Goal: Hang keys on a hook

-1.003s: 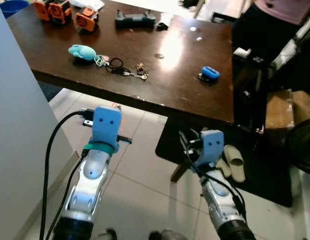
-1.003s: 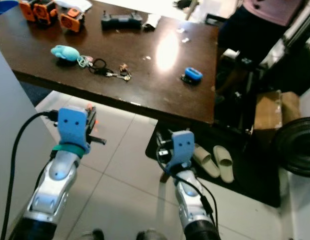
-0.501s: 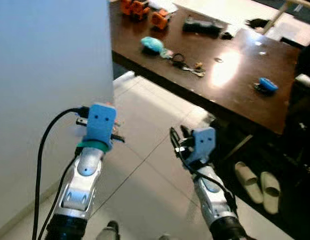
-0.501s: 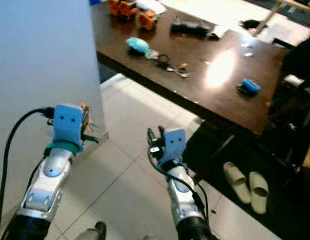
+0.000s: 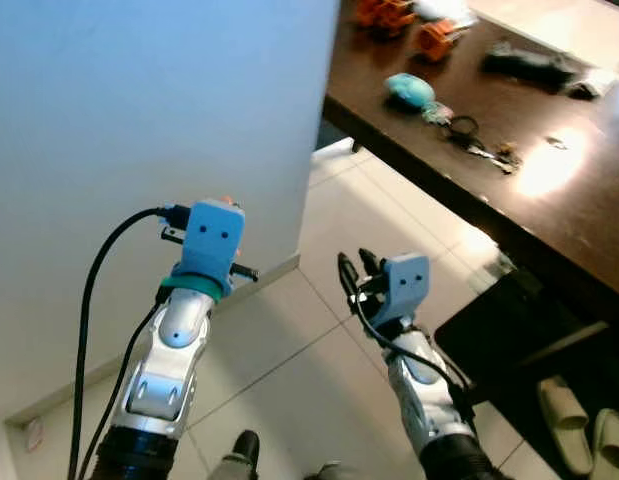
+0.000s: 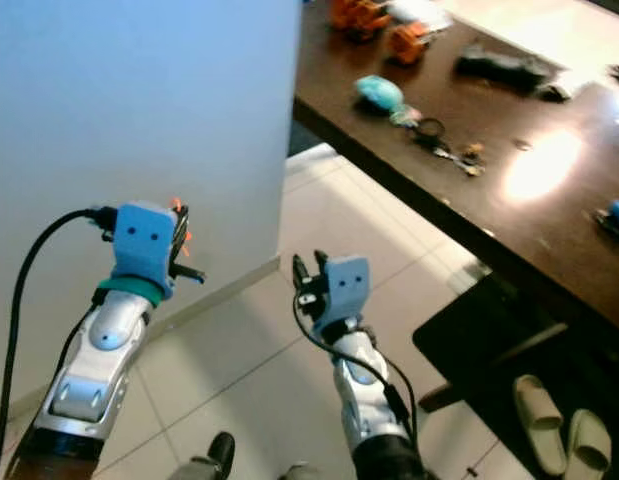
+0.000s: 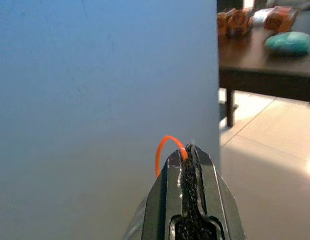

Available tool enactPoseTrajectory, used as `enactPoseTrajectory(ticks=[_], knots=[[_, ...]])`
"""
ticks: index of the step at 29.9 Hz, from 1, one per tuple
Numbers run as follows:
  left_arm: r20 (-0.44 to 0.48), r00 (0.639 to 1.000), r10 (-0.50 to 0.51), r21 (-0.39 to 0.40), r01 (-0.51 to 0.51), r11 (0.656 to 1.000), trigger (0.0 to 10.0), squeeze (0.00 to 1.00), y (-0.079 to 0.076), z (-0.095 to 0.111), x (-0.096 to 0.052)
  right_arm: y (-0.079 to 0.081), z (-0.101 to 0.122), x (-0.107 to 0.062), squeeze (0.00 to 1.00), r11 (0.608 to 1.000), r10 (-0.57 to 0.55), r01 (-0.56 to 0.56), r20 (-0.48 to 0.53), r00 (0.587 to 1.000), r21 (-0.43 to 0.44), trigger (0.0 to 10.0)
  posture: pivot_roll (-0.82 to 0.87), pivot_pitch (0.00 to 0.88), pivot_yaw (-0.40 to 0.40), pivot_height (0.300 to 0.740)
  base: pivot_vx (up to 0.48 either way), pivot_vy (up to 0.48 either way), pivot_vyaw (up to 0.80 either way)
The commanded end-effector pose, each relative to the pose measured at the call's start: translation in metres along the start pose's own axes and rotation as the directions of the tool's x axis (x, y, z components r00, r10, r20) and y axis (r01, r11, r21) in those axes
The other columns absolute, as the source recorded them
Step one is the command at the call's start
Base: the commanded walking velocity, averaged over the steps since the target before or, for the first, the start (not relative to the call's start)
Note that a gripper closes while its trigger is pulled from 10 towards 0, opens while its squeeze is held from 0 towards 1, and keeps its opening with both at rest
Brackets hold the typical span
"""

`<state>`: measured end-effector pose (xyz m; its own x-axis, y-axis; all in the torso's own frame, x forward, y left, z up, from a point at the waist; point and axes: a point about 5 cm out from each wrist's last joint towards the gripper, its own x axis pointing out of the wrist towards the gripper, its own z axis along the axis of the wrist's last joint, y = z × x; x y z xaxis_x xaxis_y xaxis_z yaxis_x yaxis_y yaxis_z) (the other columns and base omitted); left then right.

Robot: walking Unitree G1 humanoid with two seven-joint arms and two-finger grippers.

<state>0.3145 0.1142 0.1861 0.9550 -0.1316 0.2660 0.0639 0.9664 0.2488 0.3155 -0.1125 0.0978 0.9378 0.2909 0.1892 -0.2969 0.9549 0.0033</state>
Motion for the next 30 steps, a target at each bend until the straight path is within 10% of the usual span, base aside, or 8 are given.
enactPoseTrajectory(ticks=[1, 30], knots=[[0.011, 1.0, -0.001, 0.007, 0.001, 1.0, 10.0, 0.0, 0.001, 0.003, -0.001, 0.0, -0.003, -0.003, 0.0, 1.0, -0.009, 0.009, -0.013, 1.0, 0.01, 10.0, -0.08, 0.095, -0.03, 0.74, 0.0, 0.0, 0.8], [0.326, 0.942, 0.073, 0.024, -0.086, 0.996, 10.0, 0.0, 0.006, 0.077, 0.019, -0.004, -0.001, -0.004, 0.0, 1.0, -0.013, 0.013, 0.002, 1.0, 0.017, 10.0, -0.08, 0.091, -0.034, 0.74, 0.406, 0.0, 0.16]])
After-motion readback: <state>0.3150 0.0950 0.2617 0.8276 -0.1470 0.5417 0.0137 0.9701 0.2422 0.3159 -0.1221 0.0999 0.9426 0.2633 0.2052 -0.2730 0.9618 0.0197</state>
